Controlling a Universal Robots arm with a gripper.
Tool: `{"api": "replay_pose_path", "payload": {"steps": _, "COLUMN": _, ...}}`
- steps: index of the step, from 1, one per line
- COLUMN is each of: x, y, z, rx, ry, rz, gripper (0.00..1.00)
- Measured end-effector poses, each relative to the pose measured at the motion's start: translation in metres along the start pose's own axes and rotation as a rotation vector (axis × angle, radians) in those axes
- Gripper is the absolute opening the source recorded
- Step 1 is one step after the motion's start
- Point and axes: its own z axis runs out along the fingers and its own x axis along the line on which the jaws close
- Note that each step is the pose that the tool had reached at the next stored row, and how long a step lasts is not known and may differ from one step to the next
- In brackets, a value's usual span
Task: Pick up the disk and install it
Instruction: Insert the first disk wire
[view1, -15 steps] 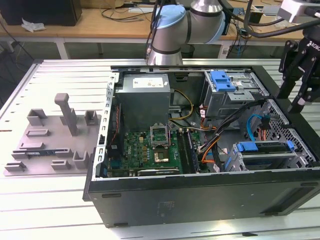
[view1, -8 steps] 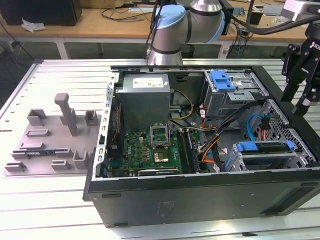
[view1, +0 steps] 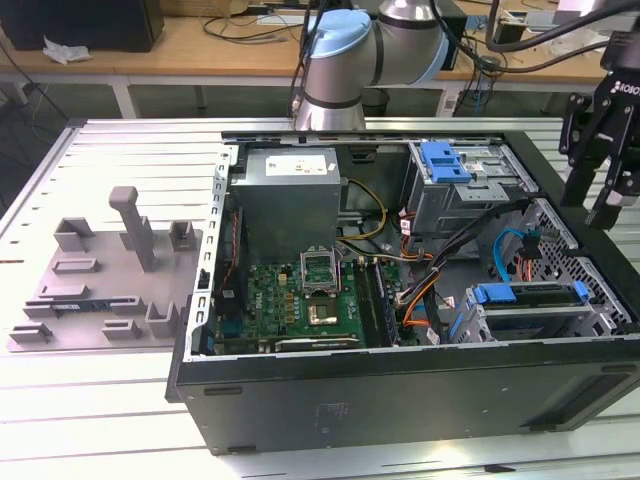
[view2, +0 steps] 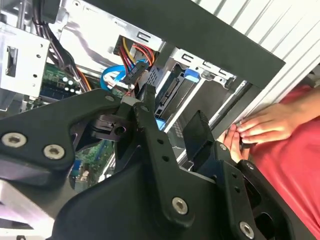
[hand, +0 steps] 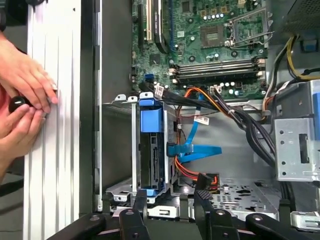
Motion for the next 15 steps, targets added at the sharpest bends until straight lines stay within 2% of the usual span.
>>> {"api": "replay_pose_path", "payload": {"steps": 2, "x": -0.0009, "y": -0.0015, "z": 0.0018, "rx": -0.0044, "ry": 0.0007, "rz": 0.015, "gripper": 0.5}}
{"api": "replay_pose_path", "payload": {"steps": 7, "x": -0.0025, "y": -0.0032, "z": 0.0069, "rx": -0.0249, "ry": -0.0049, "rz": 0.083, "gripper": 0.5}}
{"api": "replay_pose_path", "payload": {"steps": 9, "x": -0.0036, "y": -0.004, "z": 0.0099, "rx": -0.0366, "ry": -0.0081, "rz": 0.121, "gripper": 0.5}}
{"api": "replay_pose_path", "payload": {"steps": 11, "x": -0.0044, "y": -0.0046, "z": 0.0111, "rx": -0.039, "ry": -0.0035, "rz": 0.132, "gripper": 0.5}}
{"api": "replay_pose_path", "payload": {"steps": 12, "x": -0.0059, "y": -0.0054, "z": 0.012, "rx": -0.0395, "ry": 0.0087, "rz": 0.139, "gripper": 0.5}}
{"api": "replay_pose_path", "payload": {"steps": 14, "x": -0.0095, "y": -0.0065, "z": 0.0122, "rx": -0.0374, "ry": 0.0398, "rz": 0.145, "gripper": 0.5}}
{"api": "replay_pose_path", "payload": {"steps": 15, "x": -0.0106, "y": -0.0068, "z": 0.0121, "rx": -0.0366, "ry": 0.0484, "rz": 0.147, "gripper": 0.5}}
